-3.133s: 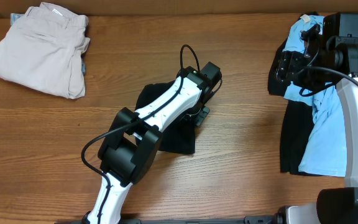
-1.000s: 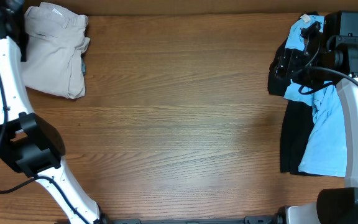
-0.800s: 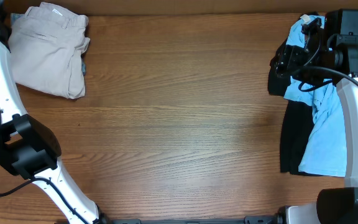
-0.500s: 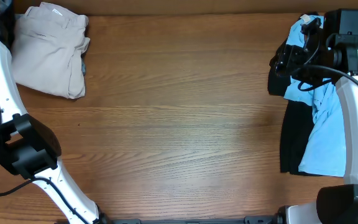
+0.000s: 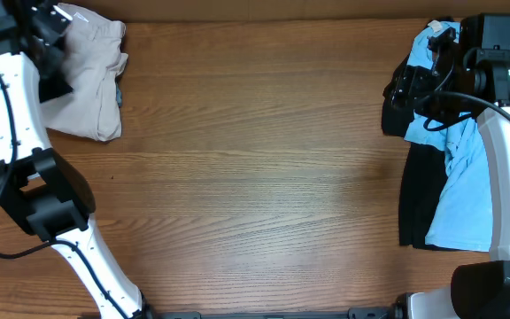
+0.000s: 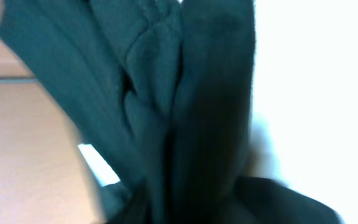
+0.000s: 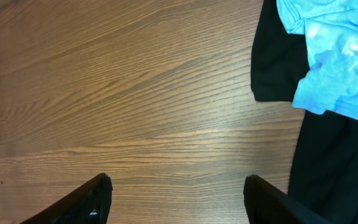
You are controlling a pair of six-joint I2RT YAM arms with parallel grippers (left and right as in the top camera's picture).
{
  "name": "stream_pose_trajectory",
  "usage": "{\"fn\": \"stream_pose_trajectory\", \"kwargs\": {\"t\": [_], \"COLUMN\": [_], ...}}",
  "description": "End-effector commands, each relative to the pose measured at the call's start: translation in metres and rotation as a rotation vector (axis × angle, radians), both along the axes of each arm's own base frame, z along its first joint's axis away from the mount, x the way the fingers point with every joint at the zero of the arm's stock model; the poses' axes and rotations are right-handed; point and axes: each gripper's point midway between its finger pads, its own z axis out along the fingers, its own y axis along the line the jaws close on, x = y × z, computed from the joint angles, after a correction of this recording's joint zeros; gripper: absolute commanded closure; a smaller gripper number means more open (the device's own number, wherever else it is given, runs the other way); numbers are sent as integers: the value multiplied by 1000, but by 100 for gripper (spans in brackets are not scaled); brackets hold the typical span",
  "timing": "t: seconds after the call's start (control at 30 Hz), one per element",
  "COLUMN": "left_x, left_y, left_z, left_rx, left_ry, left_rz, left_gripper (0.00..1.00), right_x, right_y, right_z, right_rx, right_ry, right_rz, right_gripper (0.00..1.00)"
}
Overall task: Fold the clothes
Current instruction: 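Lower the black bundle onto the beige garment and open the left gripper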
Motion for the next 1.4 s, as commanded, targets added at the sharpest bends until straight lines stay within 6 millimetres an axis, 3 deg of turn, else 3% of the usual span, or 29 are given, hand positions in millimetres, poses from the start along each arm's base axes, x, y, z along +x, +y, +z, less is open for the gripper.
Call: {"fn": "stream_pose_trajectory", "kwargs": {"t": [0.0, 0.13, 0.3, 0.4, 0.57, 0.6, 0.67, 0.8, 0.9, 1.07, 1.2, 1.37], "left_x": [8, 14, 17, 10, -10, -19, -29, -35, -32, -12, 12, 41], "left_y": [-74, -100, -104, -103, -117, -117, -106, -81, -62, -24, 2, 4], "left_z": [-11, -10, 13, 42, 108, 132, 154, 169, 157, 121, 71, -12], "left_rx": [-361, -525, -672, -722, -781, -760, -700, -609, -593, -591, -584, -586], "left_ry": [-33, -73, -158, -200, -269, -313, -374, -454, -463, -467, -444, -344], "left_rz": [36, 172, 350, 383, 312, 307, 337, 429, 497, 552, 582, 546], "left_gripper": [0, 0, 0, 0, 0, 0, 0, 0, 0, 0, 0, 0], "right_x": [2, 0, 0, -1, 1, 2, 3, 3, 3, 3, 3, 3], "right_y": [2, 2, 2, 2, 1, 0, 0, -1, -2, -2, -2, -2], "right_z": [7, 6, 6, 6, 7, 8, 9, 8, 8, 8, 8, 7], "right_rx": [5, 5, 6, 5, -18, -25, -26, -33, -37, -38, -44, -44], "right_ry": [-16, -8, -5, -4, -25, -31, -36, -35, -34, -34, -38, -35], "right_rz": [2, 2, 3, 3, 42, 41, 41, 42, 40, 40, 52, 52], "right_gripper": [28, 28, 28, 28, 34, 34, 34, 33, 33, 32, 32, 31]}}
